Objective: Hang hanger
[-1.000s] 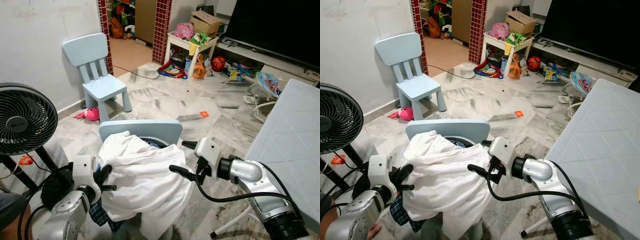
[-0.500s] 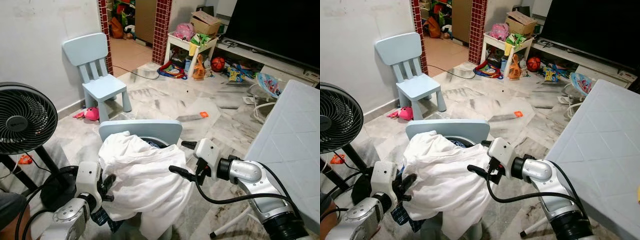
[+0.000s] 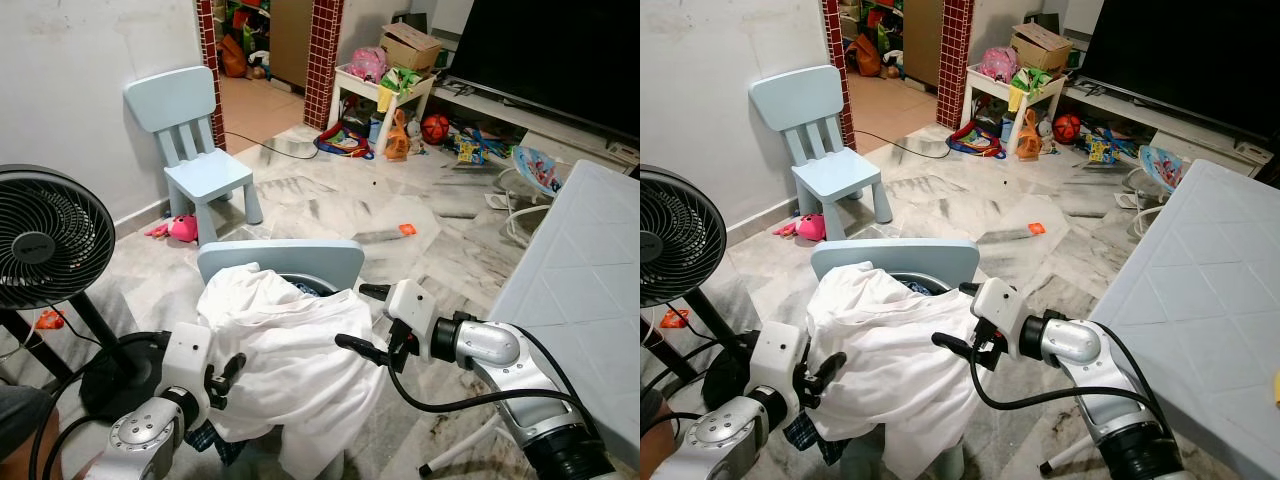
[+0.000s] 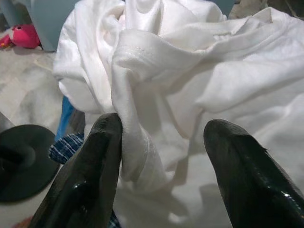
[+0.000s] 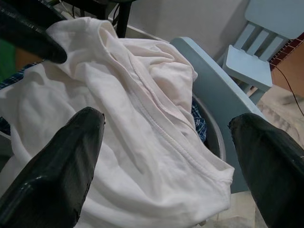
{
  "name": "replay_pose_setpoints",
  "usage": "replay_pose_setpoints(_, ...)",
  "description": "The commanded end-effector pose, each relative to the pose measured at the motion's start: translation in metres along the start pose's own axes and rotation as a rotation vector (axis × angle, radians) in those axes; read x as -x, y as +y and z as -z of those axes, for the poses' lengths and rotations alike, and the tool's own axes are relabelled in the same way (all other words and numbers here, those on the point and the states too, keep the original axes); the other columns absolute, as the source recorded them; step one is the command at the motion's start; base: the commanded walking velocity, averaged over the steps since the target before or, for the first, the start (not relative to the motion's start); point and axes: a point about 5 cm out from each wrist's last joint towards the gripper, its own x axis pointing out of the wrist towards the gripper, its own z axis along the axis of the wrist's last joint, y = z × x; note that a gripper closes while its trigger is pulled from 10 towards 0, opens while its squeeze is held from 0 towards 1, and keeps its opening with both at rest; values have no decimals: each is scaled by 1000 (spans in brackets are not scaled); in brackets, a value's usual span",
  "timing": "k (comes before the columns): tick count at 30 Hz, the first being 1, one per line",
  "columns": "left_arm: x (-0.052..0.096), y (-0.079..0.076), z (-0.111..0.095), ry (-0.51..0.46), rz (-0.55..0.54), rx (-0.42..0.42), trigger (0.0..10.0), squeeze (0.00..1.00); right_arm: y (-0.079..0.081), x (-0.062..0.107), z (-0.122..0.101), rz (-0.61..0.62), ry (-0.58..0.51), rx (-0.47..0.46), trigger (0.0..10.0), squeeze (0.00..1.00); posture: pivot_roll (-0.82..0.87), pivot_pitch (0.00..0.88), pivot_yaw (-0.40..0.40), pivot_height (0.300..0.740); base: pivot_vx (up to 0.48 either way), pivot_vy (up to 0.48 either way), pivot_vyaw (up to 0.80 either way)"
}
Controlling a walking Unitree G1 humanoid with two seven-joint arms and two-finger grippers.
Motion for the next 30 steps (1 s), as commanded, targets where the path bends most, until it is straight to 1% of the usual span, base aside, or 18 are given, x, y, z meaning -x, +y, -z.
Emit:
replay_pose_setpoints(1, -3, 0, -11, -26, 6, -18, 10000, 1000, 2, 0, 3, -6, 11, 6, 10000, 0, 30, 0, -98, 740, 0, 0, 0)
replay_pose_setpoints(6, -9, 3, -10, -7, 21, -45, 10000, 1000, 4, -1, 3, -11, 8, 7, 10000, 0, 23, 0, -91, 740, 0, 0, 0)
replay_pose_setpoints(7, -11, 4, -11, -8, 19, -43, 10000, 408, 5, -1, 3, -11, 8, 7, 10000, 0, 22, 0, -90, 740, 0, 0, 0)
replay_pose_setpoints(8, -12, 5, -11, -8, 18, -40, 10000, 408, 5, -1, 3, -12, 8, 7, 10000, 0, 22, 0, -90, 740, 0, 0, 0)
replay_pose_setpoints(9, -13, 7, -12, -8, 16, -38, 10000, 0, 5, -1, 3, -12, 8, 7, 10000, 0, 20, 0, -89, 740, 0, 0, 0)
replay_pose_setpoints(14, -24, 10, -12, 12, 37, -30, 10000, 0, 8, -2, 3, -25, 7, 17, 10000, 0, 18, 0, -89, 740, 0, 0, 0)
replay_pose_setpoints(15, -26, 12, -13, 13, 38, -31, 3098, 0, 8, -2, 3, -23, 7, 17, 10000, 0, 13, 0, -87, 740, 0, 0, 0)
replay_pose_setpoints(16, -27, 12, -13, 13, 38, -31, 3098, 0, 8, -2, 3, -23, 7, 17, 10000, 0, 13, 0, -87, 740, 0, 0, 0)
replay_pose_setpoints(18, -31, 17, -12, 21, 35, -35, 0, 0, 7, -2, 3, -20, 8, 17, 10000, 0, 10, 0, -85, 740, 0, 0, 0)
replay_pose_setpoints(20, -31, 17, -12, 23, 33, -37, 0, 0, 8, -2, 2, -20, 7, 17, 10000, 0, 10, 0, -85, 740, 0, 0, 0)
replay_pose_setpoints(21, -32, 19, -13, 24, 30, -44, 824, 0, 8, -1, 2, -20, 6, 16, 10000, 0, 8, 0, -84, 740, 0, 0, 0)
replay_pose_setpoints(22, -33, 19, -15, 23, 31, -53, 1882, 0, 8, -1, 2, -20, 5, 16, 10000, 0, 8, 0, -84, 740, 0, 0, 0)
replay_pose_setpoints(23, -33, 19, -18, 18, 36, -58, 4902, 0, 8, -1, 2, -21, 5, 16, 10000, 0, 8, 0, -84, 740, 0, 0, 0)
replay_pose_setpoints(24, -33, 18, -21, 12, 46, -59, 6157, 0, 8, -1, 2, -20, 5, 15, 10000, 0, 9, 0, -82, 740, 0, 0, 0)
replay_pose_setpoints(25, -33, 16, -23, 8, 57, -59, 6392, 0, 8, -1, 3, -20, 5, 16, 10000, 0, 9, 0, -82, 740, 0, 0, 0)
replay_pose_setpoints(26, -34, 14, -23, 9, 70, -57, 6118, 0, 8, -1, 3, -20, 6, 16, 10000, 0, 9, 0, -82, 740, 0, 0, 0)
replay_pose_setpoints(27, -34, 13, -22, 14, 74, -56, 667, 0, 9, -2, 3, -21, 5, 16, 10000, 0, 14, 0, -81, 740, 0, 0, 0)
replay_pose_setpoints(30, -34, 13, -18, 25, 83, -57, 0, 0, 10, -3, 3, -24, 5, 18, 10000, 0, 14, 0, -81, 740, 0, 0, 0)
